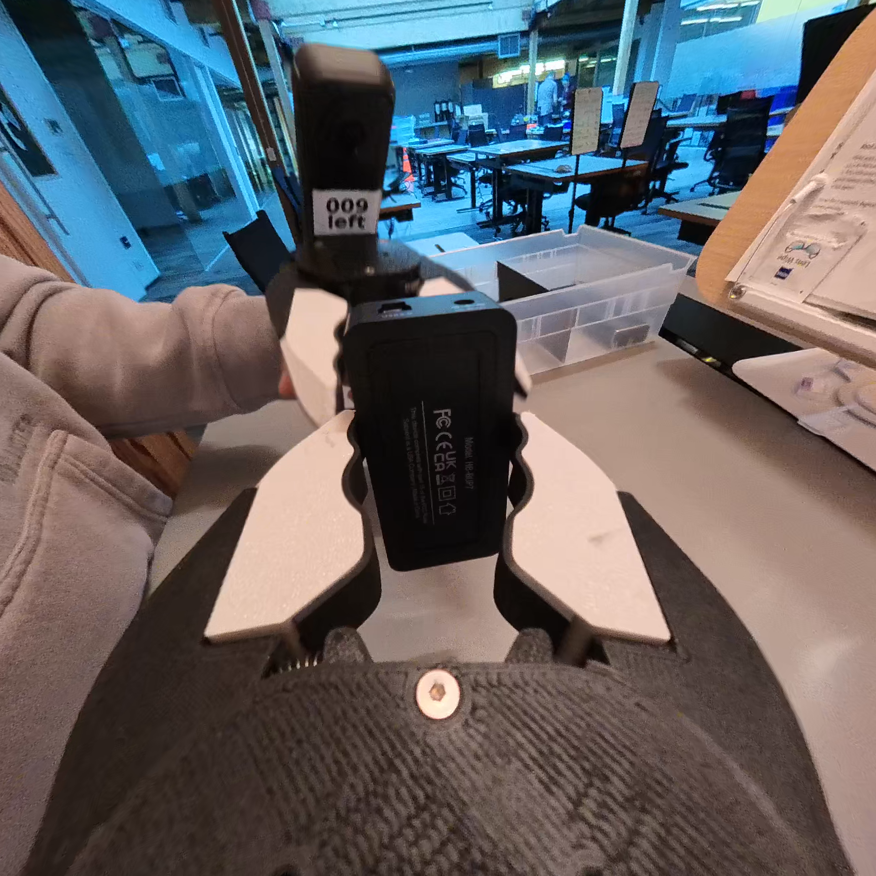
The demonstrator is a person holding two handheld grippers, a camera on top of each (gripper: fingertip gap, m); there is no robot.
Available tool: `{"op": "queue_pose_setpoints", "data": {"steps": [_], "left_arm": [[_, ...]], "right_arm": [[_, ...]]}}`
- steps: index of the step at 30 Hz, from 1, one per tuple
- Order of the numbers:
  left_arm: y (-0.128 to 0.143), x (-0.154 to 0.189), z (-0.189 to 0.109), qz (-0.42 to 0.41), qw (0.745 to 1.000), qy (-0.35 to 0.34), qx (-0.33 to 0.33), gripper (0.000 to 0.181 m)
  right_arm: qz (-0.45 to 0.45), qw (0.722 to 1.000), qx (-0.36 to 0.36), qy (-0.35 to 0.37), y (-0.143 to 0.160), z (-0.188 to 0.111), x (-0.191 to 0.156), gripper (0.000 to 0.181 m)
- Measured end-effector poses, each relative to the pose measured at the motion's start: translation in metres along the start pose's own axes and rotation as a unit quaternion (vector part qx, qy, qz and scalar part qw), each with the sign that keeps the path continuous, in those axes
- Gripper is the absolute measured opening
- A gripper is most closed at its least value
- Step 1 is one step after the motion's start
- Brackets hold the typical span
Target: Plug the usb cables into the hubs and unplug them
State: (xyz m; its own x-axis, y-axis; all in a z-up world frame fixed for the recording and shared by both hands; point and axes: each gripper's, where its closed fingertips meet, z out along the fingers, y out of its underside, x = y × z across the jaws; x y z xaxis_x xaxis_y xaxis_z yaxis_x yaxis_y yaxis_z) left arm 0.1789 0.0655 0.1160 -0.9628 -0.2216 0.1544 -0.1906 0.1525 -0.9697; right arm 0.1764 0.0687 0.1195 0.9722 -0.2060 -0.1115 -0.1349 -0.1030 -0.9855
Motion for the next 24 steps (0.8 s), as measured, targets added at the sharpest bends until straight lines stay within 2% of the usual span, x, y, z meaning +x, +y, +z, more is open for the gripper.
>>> {"op": "queue_pose_setpoints", "data": {"steps": [2, 4, 7, 13, 16, 24], "left_arm": [[-0.017, 0.002, -0.003, 0.009, 0.999, -0.005, 0.036, 0.085], [-0.017, 0.006, 0.001, 0.018, 0.999, 0.002, 0.027, 0.08], [-0.016, 0.014, 0.007, 0.039, 0.999, 0.016, 0.023, 0.058], [-0.03, 0.02, 0.007, 0.06, 0.997, 0.018, 0.054, 0.057], [-0.046, 0.021, 0.005, 0.066, 0.994, 0.023, 0.083, 0.057], [-0.041, 0.024, 0.014, 0.069, 0.995, 0.043, 0.059, 0.057]], "right_arm": [[0.007, 1.0, 0.003, -0.015, 0.004, 0.002, -0.004, 0.059], [0.015, 1.0, 0.003, -0.025, 0.008, 0.008, -0.008, 0.059], [0.019, 0.999, -0.002, -0.034, 0.011, 0.016, -0.013, 0.059], [0.029, 0.998, 0.048, -0.035, 0.002, 0.013, -0.014, 0.061], [0.038, 0.998, 0.029, -0.033, 0.01, 0.016, -0.014, 0.075], [0.017, 0.999, 0.037, -0.012, 0.005, 0.019, -0.012, 0.066]]}}
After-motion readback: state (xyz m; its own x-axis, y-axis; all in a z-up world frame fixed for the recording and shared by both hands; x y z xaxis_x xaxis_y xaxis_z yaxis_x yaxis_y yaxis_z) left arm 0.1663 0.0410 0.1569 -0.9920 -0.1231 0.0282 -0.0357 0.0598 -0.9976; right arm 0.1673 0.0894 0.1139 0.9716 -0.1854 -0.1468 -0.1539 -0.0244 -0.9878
